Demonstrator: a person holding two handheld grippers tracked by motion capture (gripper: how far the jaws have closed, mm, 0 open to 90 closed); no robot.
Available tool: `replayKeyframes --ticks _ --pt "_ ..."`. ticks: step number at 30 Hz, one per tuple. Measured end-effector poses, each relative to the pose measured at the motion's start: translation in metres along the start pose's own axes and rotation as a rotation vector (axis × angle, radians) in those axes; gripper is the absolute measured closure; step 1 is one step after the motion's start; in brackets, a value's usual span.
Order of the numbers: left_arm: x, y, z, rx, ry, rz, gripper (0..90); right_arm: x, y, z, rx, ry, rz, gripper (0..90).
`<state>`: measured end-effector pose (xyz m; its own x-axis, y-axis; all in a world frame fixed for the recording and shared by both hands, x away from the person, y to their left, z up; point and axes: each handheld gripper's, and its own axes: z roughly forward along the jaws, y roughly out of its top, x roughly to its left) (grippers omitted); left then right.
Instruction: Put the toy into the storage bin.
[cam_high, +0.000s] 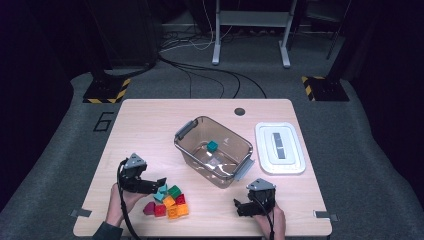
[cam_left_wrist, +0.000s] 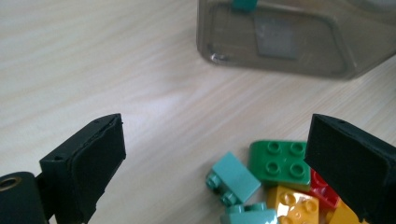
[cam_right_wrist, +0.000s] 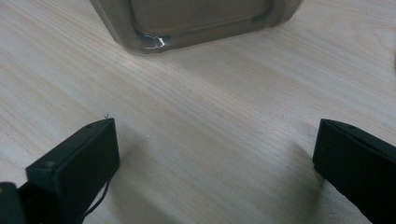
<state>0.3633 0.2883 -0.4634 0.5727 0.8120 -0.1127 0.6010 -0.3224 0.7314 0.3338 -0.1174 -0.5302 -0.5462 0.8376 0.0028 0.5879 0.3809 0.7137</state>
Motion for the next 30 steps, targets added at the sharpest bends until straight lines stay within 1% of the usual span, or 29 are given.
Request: replayKeyframes --ticks 1,2,4,5,6,7,8,9,11,13,15,16,17,18,20,21,23,25,26,27,28,30 --pt "0.001 -0.007 0.005 0.018 -0.003 -0.007 4.8 0.000 0.000 0.000 0.000 0.000 0.000 0.0" --pt "0.001 -0.009 0.006 0.025 -0.006 -0.008 5.1 0.000 0.000 0.000 0.001 0.000 0.000 0.0" --pt "0.000 -0.011 0.008 0.023 -0.007 -0.011 5.5 0.000 0.000 0.000 0.001 0.001 -0.006 0.0" --pt "0.000 -0.013 0.009 0.035 -0.014 -0.003 8.3 -0.001 0.000 0.000 0.003 0.003 -0.012 0.0" --pt "0.000 -0.013 0.009 0.035 -0.014 -0.003 10.7 -0.001 0.000 0.000 0.002 0.002 -0.010 0.0" --pt "0.000 -0.015 0.011 0.038 -0.023 0.009 10.7 -0.001 0.000 0.000 0.002 0.002 -0.010 0.0" --pt "0.000 -0.016 0.012 0.044 -0.026 0.012 12.6 0.000 0.000 0.000 0.001 0.001 -0.006 0.0" --pt "0.000 -0.016 0.013 0.045 -0.026 0.010 13.1 -0.001 0.000 0.000 0.003 0.003 -0.012 0.0" --pt "0.000 -0.018 0.015 0.055 -0.026 0.011 14.2 0.000 0.000 0.000 0.002 0.002 -0.007 0.0" --pt "0.000 -0.019 0.017 0.063 -0.025 0.009 14.4 -0.001 0.000 0.000 0.003 0.003 -0.012 0.0" --pt "0.000 -0.019 0.019 0.079 -0.029 0.015 15.3 -0.001 0.000 0.000 0.003 0.003 -0.009 0.0" --pt "0.000 -0.020 0.020 0.076 -0.027 0.015 15.9 0.000 0.000 0.000 0.002 0.002 -0.002 0.0" --pt "0.000 -0.020 0.021 0.089 -0.035 0.021 22.9 -0.001 0.000 0.000 0.003 0.003 -0.011 0.0" --pt "-0.001 -0.019 0.023 0.105 -0.046 0.032 24.7 -0.001 0.000 0.000 0.003 0.003 -0.011 0.0" --pt "-0.001 -0.019 0.023 0.110 -0.053 0.039 24.9 -0.001 0.000 0.000 0.003 0.003 -0.011 0.0" --pt "-0.002 -0.019 0.024 0.109 -0.053 0.044 32.4 -0.001 0.000 0.000 0.002 0.002 -0.010 0.0" --pt "-0.002 -0.018 0.024 0.118 -0.059 0.047 36.3 -0.001 0.000 0.000 0.002 0.002 -0.010 0.0" --pt "-0.003 -0.018 0.025 0.123 -0.057 0.050 43.1 -0.001 0.000 0.000 0.003 0.003 -0.012 0.0" --pt "-0.003 -0.018 0.025 0.123 -0.057 0.050 45.0 -0.001 0.000 0.000 0.003 0.003 -0.012 0.0" --pt "-0.003 -0.018 0.027 0.141 -0.062 0.053 48.1 -0.001 0.000 0.000 -0.001 0.003 -0.013 0.0" --pt "-0.003 -0.018 0.027 0.142 -0.063 0.054 50.2 0.000 0.000 0.000 0.002 0.002 -0.002 0.0" --pt "-0.003 -0.018 0.028 0.141 -0.065 0.054 52.8 0.000 0.000 0.000 0.001 0.002 -0.003 0.0"
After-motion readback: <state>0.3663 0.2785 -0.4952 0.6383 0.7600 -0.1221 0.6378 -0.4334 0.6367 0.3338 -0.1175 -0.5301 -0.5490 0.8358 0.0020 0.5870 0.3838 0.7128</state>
